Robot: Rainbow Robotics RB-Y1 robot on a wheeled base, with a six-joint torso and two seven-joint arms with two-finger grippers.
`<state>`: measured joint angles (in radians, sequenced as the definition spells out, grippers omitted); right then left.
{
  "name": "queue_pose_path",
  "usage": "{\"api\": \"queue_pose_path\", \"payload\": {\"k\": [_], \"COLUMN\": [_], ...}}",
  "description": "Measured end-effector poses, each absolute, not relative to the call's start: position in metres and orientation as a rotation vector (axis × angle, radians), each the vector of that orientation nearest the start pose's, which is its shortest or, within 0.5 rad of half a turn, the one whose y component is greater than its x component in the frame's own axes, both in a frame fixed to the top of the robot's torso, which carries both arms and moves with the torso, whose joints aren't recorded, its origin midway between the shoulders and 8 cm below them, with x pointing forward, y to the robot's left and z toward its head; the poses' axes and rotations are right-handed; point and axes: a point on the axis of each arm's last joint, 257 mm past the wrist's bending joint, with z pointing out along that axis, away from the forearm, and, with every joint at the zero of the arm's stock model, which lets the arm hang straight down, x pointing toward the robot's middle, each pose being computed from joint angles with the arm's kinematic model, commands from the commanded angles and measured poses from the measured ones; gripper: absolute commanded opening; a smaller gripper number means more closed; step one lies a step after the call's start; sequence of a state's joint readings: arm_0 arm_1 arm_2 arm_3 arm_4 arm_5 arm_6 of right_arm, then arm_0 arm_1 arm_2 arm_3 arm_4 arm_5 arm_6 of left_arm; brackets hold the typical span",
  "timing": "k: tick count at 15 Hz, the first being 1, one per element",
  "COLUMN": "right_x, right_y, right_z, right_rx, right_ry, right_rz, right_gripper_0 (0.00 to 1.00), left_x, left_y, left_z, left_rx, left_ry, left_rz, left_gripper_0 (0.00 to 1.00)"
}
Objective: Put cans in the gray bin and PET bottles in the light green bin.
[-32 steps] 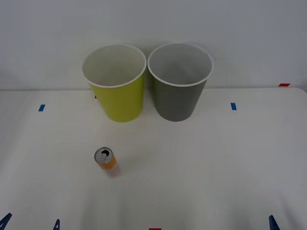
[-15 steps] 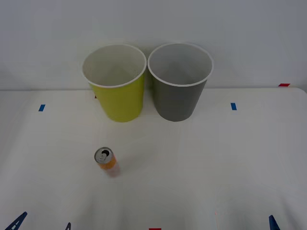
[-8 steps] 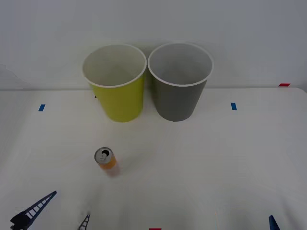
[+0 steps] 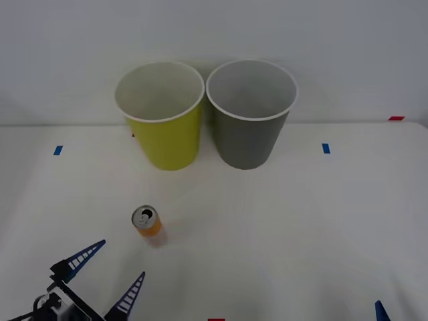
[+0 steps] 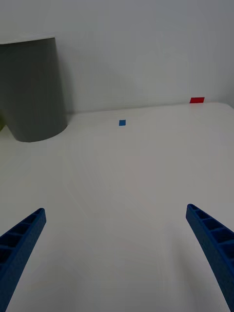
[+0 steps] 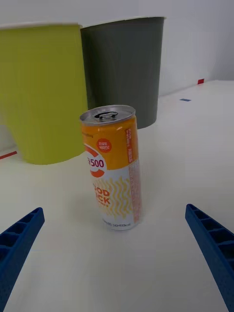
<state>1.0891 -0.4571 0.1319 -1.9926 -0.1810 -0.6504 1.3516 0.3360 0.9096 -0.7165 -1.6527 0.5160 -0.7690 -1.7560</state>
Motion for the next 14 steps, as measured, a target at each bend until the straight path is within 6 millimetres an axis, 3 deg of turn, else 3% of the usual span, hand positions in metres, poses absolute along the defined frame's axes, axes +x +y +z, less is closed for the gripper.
{"api": "queue_pose_path", "payload": {"k": [14], "right_x": [0.205], "right_y": [-0.313], "right_z": [-0.254], "right_rx": [0.035], "right_ry": [1.62], "right_rz": [0.088], "right_gripper_0": [1.0], "left_x": [0.381], "left_y": [0.148], "left_z": [-0.274], "left_rx": [0.592], "left_ry": [1.386], "left_rz": [-0.422], "left_gripper_0": [1.0]}}
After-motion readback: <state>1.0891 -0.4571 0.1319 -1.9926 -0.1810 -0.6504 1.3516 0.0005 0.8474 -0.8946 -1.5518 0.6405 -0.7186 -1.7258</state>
